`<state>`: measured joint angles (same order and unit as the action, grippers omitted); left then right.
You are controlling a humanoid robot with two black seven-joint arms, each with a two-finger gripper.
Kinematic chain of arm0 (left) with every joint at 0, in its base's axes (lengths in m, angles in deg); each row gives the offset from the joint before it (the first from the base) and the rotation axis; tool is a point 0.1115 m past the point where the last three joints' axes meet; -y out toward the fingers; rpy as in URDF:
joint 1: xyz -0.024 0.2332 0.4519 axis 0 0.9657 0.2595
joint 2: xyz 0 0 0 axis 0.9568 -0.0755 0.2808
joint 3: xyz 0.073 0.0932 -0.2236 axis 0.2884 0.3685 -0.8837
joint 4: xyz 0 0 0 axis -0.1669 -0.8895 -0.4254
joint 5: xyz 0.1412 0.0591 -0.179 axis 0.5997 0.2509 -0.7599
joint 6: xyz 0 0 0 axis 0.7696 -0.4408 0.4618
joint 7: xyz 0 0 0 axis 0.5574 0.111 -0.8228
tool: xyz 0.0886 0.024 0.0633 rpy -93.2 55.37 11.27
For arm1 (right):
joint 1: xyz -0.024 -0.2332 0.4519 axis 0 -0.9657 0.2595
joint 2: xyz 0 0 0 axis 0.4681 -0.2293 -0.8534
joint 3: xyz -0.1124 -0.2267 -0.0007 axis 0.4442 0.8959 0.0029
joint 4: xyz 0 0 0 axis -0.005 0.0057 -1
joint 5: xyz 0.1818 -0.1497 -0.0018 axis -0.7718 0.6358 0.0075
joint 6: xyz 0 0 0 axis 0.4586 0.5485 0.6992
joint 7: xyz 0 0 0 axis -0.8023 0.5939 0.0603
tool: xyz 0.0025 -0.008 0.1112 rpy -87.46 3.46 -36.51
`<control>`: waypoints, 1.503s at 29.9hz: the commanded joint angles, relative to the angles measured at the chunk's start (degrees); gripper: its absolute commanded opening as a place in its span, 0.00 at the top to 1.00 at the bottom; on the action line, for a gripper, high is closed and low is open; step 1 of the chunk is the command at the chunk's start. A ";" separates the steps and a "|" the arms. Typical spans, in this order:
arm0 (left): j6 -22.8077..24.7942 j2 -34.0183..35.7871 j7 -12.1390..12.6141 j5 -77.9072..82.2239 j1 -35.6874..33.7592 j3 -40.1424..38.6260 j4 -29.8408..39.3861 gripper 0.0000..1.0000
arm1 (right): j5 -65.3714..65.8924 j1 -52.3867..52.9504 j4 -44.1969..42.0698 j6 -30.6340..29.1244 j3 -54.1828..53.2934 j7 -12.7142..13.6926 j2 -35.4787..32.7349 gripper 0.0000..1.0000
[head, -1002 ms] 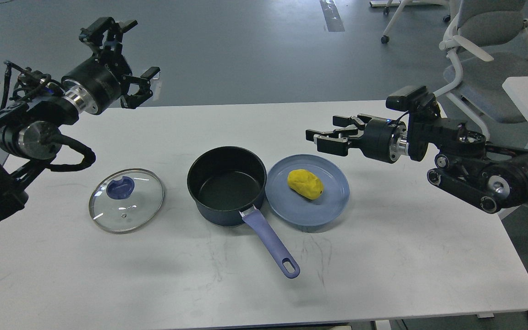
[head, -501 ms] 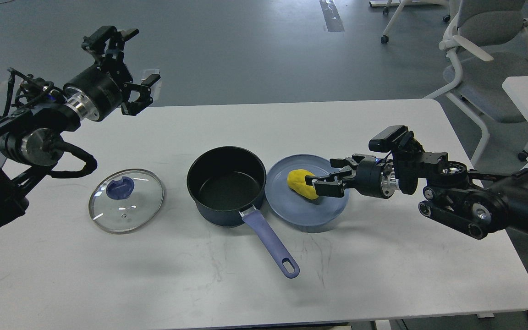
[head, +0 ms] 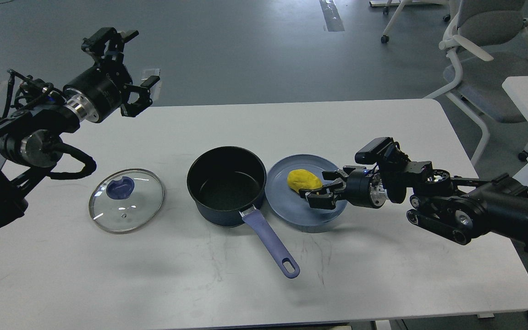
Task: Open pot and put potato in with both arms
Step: 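Reach the right gripper to the yellow potato on the plate and grasp it, then lift the potato and carry it over the open saucepan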
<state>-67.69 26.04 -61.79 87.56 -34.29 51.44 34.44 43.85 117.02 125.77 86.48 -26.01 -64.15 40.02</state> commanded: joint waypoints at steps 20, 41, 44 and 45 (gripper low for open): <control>0.18 1.49 -0.09 0.17 0.48 0.04 0.04 0.01 | -0.09 0.44 -4.04 0.69 -0.26 0.00 3.36 0.07; 0.18 1.05 -1.23 0.17 1.27 0.21 0.04 0.01 | -0.18 0.62 -10.90 1.65 0.00 0.00 8.11 0.67; 0.18 1.05 -1.23 0.26 1.27 0.21 0.04 0.01 | -0.35 0.44 -11.17 1.83 0.00 -0.18 8.37 0.69; 0.18 1.14 -1.23 0.26 1.27 0.13 0.04 0.01 | -0.35 0.44 -11.17 2.00 0.00 -0.27 8.46 0.69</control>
<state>-67.51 27.07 -63.01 87.78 -33.02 51.63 34.49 43.60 117.52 114.72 88.25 -25.98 -64.23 48.29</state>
